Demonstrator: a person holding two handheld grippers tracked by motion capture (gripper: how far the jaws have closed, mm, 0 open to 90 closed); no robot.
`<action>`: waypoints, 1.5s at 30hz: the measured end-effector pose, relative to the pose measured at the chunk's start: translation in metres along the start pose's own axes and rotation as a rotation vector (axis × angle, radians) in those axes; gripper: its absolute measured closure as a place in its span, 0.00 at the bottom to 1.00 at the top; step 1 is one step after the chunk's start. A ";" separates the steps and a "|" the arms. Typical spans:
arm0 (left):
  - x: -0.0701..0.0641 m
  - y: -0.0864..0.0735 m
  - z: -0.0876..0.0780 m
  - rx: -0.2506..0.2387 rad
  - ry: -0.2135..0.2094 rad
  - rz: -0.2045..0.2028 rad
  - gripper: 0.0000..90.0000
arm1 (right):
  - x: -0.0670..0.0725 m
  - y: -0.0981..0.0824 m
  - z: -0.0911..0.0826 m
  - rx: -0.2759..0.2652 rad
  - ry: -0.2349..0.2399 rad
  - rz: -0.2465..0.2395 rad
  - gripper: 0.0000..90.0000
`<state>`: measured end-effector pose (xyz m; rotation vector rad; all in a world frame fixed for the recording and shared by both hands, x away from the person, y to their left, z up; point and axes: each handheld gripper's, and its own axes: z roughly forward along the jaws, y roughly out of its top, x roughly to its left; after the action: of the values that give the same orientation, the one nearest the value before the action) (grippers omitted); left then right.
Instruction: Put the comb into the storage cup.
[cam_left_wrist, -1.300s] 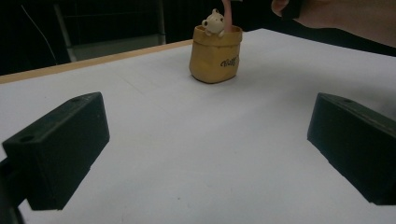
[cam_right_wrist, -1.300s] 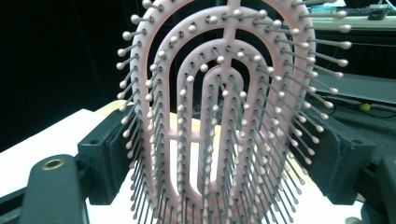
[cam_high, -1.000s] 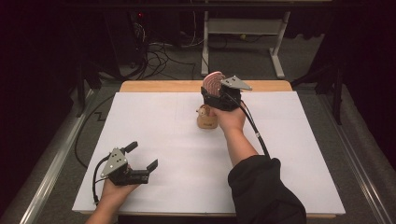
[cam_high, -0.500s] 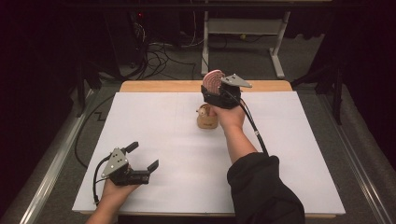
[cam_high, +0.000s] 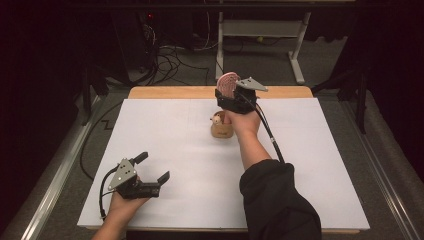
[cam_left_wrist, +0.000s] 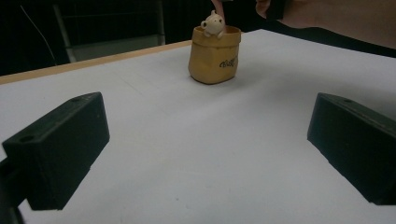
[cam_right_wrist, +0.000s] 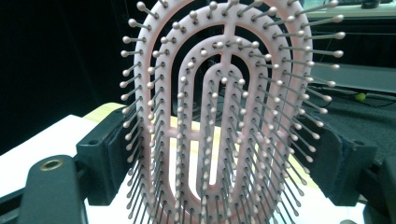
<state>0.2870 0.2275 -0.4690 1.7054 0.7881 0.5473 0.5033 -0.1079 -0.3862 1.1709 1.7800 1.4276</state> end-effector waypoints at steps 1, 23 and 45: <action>0.000 0.000 0.000 0.001 -0.001 0.001 0.00 | 0.000 0.000 0.001 -0.002 -0.001 -0.002 0.21; 0.003 -0.003 -0.003 -0.003 0.006 -0.020 0.00 | -0.014 0.000 0.009 0.002 -0.015 0.050 0.20; 0.004 -0.004 -0.002 0.009 -0.003 -0.022 0.00 | -0.023 0.000 0.005 0.013 -0.031 0.073 0.19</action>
<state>0.2867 0.2324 -0.4724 1.7033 0.8071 0.5270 0.5179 -0.1261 -0.3893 1.2703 1.7434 1.4332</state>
